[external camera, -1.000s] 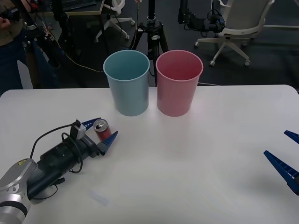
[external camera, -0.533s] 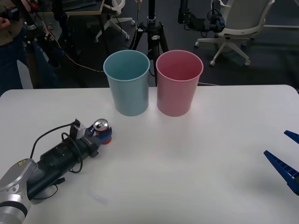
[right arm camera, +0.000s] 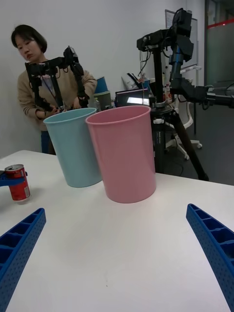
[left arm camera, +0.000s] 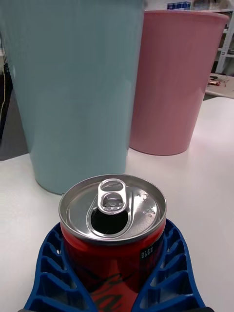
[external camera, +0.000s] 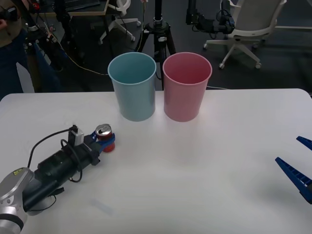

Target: Grasp the object on the table and drop it into the matching bin: aluminum can to the light blue bin, PET bottle to the pink bin.

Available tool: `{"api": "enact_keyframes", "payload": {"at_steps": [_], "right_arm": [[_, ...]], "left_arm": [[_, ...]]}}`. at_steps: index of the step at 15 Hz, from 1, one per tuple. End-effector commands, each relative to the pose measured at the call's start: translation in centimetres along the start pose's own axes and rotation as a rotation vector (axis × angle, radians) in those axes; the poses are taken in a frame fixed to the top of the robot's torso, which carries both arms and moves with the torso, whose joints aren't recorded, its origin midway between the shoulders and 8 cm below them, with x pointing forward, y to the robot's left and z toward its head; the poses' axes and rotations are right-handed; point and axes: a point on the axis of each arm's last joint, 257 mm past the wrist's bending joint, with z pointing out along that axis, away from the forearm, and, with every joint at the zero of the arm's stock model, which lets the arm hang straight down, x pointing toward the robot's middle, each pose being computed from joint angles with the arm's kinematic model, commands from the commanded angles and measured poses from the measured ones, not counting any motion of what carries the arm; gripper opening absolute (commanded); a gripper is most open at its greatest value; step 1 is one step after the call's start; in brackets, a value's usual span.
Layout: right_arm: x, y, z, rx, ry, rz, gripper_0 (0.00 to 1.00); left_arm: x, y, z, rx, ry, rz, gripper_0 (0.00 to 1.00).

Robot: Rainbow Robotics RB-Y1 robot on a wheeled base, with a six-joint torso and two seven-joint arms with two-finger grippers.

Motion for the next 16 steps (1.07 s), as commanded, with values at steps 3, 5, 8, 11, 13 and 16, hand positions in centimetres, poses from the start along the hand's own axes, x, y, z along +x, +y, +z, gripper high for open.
{"api": "enact_keyframes", "payload": {"at_steps": [3,5,8,11,13,16], "right_arm": [[0.0,0.0,0.0,0.000,0.000,0.000,1.00],[0.0,0.0,0.0,0.000,0.000,0.000,1.00],[0.0,0.0,0.0,0.000,0.000,0.000,1.00],[0.0,0.0,0.0,0.000,0.000,0.000,1.00],[0.0,0.0,0.0,0.000,0.000,0.000,1.00],[0.0,0.0,0.0,0.000,0.000,0.000,1.00]], "left_arm": [[-1.8,-0.5,-2.9,-0.022,0.023,-0.038,0.00],[-2.6,-0.8,-4.0,-0.010,0.023,-0.063,0.00],[-5.4,-1.1,-5.3,-0.020,0.007,-0.047,0.00],[-8.0,-1.2,-6.7,-0.033,-0.011,-0.033,0.00],[-9.4,-2.0,-7.1,-0.010,-0.022,-0.099,0.00],[-11.9,-2.2,-7.1,0.006,-0.037,-0.088,0.00]]}}
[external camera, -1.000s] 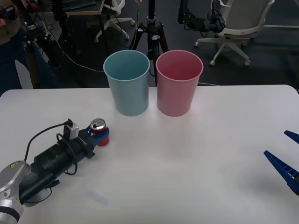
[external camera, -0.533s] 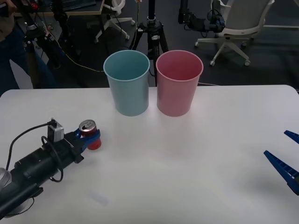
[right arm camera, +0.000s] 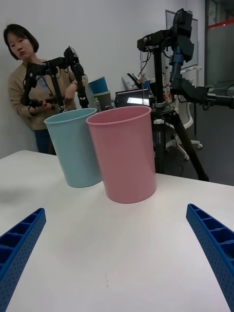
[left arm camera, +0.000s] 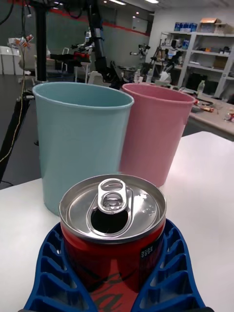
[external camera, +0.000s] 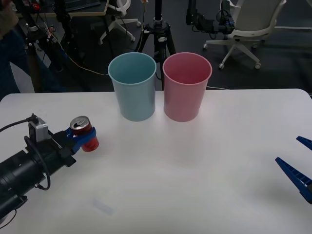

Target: Grasp the object on the table and drop it into the matching bin: aluminum can to the light blue bin, PET bottle to the pink bin.

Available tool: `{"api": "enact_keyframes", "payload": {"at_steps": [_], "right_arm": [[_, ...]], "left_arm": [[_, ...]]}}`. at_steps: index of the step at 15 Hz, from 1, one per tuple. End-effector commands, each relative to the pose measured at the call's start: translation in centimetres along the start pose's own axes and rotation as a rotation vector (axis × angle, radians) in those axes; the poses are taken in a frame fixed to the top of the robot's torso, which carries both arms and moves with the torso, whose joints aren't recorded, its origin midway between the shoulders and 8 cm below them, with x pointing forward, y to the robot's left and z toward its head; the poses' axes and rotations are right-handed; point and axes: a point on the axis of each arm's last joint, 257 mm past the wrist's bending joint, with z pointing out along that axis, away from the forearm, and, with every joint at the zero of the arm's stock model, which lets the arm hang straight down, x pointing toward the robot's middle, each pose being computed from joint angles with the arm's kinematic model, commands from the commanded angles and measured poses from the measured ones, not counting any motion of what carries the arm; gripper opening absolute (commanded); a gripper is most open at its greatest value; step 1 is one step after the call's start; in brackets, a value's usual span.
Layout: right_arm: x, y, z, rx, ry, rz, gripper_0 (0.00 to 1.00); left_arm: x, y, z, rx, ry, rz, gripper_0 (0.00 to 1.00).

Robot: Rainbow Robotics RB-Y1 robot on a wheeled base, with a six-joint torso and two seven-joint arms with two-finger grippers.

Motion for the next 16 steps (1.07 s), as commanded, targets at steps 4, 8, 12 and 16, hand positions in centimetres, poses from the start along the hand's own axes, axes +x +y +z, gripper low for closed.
{"api": "enact_keyframes", "payload": {"at_steps": [4,8,12,16], "right_arm": [[0.0,0.0,0.0,0.000,0.000,0.000,1.00],[0.0,0.0,0.0,0.000,0.000,0.000,1.00],[0.0,0.0,0.0,0.000,0.000,0.000,1.00],[0.0,0.0,0.0,0.000,0.000,0.000,1.00]], "left_arm": [[-5.0,-0.5,-0.1,0.038,-0.015,0.081,0.00],[-8.6,-0.8,0.6,0.044,-0.030,0.099,0.00],[-12.5,-1.3,2.3,0.065,-0.034,0.124,0.00],[-16.2,-1.7,4.9,0.087,-0.055,0.167,0.00]]}}
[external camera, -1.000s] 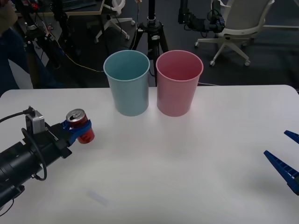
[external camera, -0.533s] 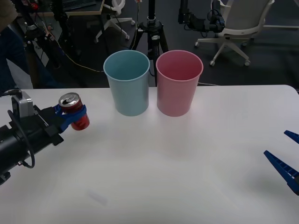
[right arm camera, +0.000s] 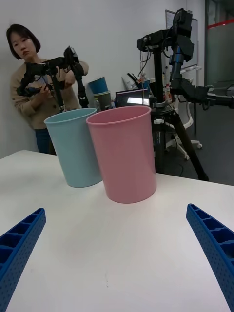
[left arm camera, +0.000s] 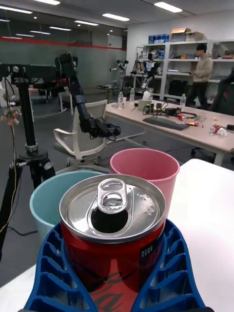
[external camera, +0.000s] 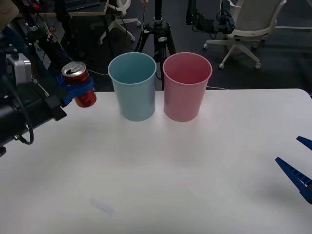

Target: Grasp the object on the table and drop it into the matching bin: aluminum can to the light blue bin, PET bottle to the pink bin.

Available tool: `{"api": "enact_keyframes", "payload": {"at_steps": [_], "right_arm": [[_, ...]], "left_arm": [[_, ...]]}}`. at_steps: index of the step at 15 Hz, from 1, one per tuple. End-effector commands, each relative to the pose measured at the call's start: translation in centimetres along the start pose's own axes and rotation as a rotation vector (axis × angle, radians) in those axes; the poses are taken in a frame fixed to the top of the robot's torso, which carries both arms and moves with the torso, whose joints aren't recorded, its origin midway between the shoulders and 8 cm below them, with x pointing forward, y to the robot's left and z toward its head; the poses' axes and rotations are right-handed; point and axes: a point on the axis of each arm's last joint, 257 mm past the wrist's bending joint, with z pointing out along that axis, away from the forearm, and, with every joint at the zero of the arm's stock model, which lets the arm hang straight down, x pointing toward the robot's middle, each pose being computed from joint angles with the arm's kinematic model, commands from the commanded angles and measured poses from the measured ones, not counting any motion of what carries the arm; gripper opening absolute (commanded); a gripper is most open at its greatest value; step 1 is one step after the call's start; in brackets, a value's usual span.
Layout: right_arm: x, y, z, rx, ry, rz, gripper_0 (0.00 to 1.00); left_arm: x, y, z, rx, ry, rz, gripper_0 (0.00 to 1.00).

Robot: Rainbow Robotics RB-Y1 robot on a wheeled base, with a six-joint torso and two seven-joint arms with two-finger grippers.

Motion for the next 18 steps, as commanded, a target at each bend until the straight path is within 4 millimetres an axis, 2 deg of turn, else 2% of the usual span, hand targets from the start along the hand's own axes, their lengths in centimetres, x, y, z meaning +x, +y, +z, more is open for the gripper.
{"api": "enact_keyframes", "payload": {"at_steps": [1,7,11,15,18], "right_arm": [[0.0,0.0,0.0,0.000,0.000,0.000,1.00],[0.0,0.0,0.0,0.000,0.000,0.000,1.00],[0.0,0.0,0.0,0.000,0.000,0.000,1.00],[0.0,0.0,0.0,0.000,0.000,0.000,1.00],[0.0,0.0,0.0,0.000,0.000,0.000,1.00]], "left_arm": [[-1.7,0.0,2.3,0.010,-0.016,0.016,0.00],[-2.9,1.1,8.8,0.051,-0.014,0.030,0.00],[-2.5,1.5,12.6,0.056,-0.013,0.030,0.00],[-2.4,3.3,17.0,0.016,-0.022,0.011,0.00],[-1.8,4.5,19.2,-0.019,-0.017,0.030,0.00]]}}
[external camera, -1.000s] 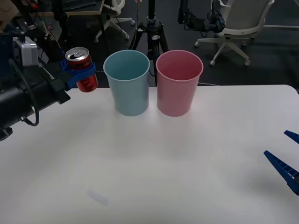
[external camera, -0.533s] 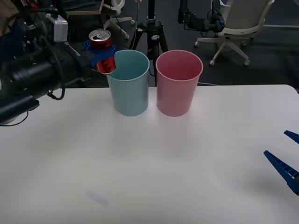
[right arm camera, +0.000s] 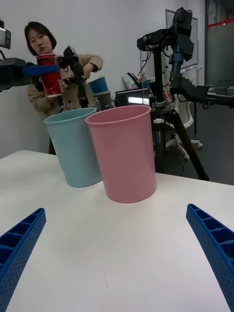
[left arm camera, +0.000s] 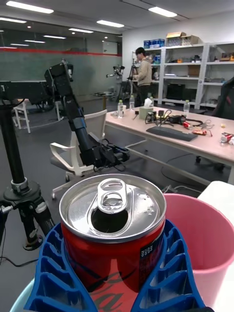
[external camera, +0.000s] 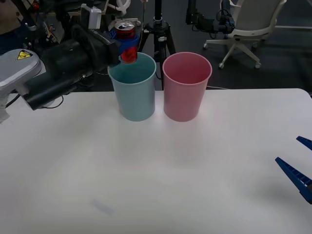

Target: Grasp the object on the table and drop it into the matching bin: aluminum can to the light blue bin, PET bottle to the pink bin.

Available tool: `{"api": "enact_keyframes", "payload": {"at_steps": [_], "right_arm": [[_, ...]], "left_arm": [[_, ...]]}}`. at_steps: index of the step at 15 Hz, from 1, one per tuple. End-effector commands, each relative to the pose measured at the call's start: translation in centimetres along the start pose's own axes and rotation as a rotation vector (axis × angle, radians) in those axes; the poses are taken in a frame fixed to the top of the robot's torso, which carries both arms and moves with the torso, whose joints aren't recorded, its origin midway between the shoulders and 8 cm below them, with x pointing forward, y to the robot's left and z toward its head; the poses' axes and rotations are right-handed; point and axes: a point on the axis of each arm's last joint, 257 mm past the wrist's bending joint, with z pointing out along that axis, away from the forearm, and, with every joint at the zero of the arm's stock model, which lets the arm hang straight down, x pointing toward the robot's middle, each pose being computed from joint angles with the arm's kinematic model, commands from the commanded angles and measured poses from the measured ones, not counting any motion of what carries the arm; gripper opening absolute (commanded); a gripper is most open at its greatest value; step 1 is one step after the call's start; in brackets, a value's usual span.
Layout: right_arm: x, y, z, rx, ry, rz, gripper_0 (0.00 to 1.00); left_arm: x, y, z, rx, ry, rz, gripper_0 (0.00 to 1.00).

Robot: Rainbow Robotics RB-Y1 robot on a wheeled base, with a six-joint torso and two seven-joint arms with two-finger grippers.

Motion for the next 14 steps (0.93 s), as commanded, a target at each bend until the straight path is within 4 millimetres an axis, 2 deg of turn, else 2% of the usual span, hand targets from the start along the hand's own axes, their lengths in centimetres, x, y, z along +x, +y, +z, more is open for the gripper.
{"api": "enact_keyframes", "payload": {"at_steps": [1,5,11,13,14], "right_arm": [[0.0,0.0,0.0,0.000,0.000,0.000,1.00],[0.0,0.0,0.0,0.000,0.000,0.000,1.00],[0.0,0.0,0.0,0.000,0.000,0.000,1.00],[0.0,0.0,0.0,0.000,0.000,0.000,1.00],[0.0,0.0,0.0,0.000,0.000,0.000,1.00]], "left_arm": [[0.8,0.8,1.9,-0.028,0.008,0.004,0.00],[1.9,2.6,3.0,-0.072,0.027,0.001,0.00],[2.2,2.8,2.9,-0.079,0.032,0.004,0.00],[2.0,2.9,2.8,-0.081,0.030,-0.001,1.00],[2.0,2.8,2.9,-0.079,0.026,-0.009,1.00]]}}
